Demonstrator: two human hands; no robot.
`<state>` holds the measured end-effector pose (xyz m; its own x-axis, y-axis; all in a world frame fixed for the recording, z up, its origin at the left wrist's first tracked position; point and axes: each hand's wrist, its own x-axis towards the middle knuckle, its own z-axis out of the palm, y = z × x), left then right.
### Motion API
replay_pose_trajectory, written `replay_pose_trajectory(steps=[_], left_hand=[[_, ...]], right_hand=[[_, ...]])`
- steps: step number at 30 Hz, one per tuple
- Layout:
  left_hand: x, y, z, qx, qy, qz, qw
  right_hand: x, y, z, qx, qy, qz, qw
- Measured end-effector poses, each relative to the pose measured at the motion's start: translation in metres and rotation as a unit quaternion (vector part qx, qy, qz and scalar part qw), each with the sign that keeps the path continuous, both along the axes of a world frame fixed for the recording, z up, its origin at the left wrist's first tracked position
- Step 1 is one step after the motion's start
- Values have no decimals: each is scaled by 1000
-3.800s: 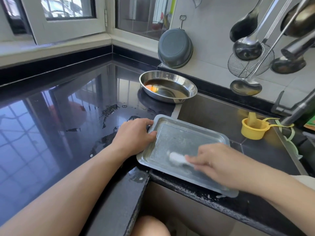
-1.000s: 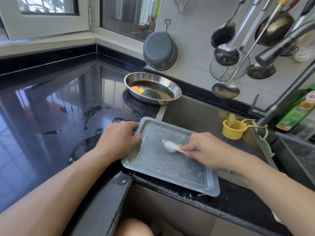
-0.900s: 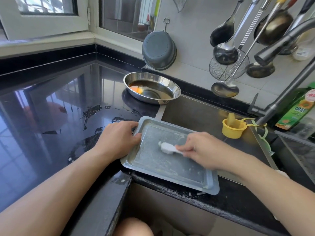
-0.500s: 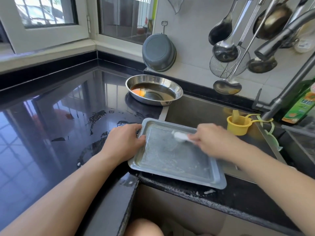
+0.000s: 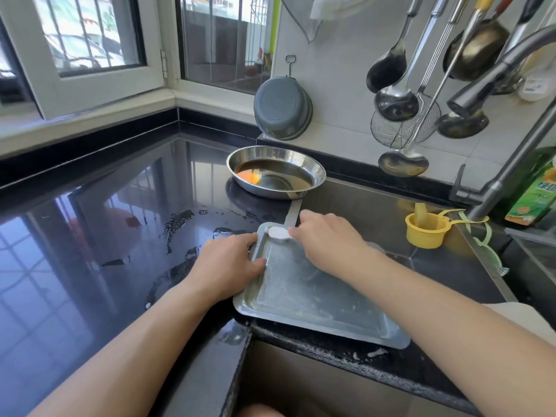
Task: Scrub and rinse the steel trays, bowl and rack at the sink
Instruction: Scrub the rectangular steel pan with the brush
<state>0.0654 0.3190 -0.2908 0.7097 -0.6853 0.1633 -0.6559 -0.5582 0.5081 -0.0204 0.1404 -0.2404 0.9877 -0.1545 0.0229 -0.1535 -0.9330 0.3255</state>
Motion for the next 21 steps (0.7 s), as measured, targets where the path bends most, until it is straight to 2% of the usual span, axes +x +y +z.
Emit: replay_pose_trajectory(steps=[6, 12, 15, 18, 21], left_hand=[[2, 1, -2, -16, 15, -14, 1000], [5, -1, -6, -15, 6, -7, 1000], [5, -2, -7, -13, 1, -6, 1000], [4, -2, -7, 11, -16, -6, 1000], [3, -2, -9, 71, -61, -12, 996]], right_hand=[[-8, -15, 2, -37, 14, 15, 999], [-78, -75, 17, -60, 50, -51, 996], [-106, -92, 23, -25, 63, -104, 992], [-110, -89, 16, -48, 68, -83, 993], [-102, -87, 5, -38, 32, -91, 995]])
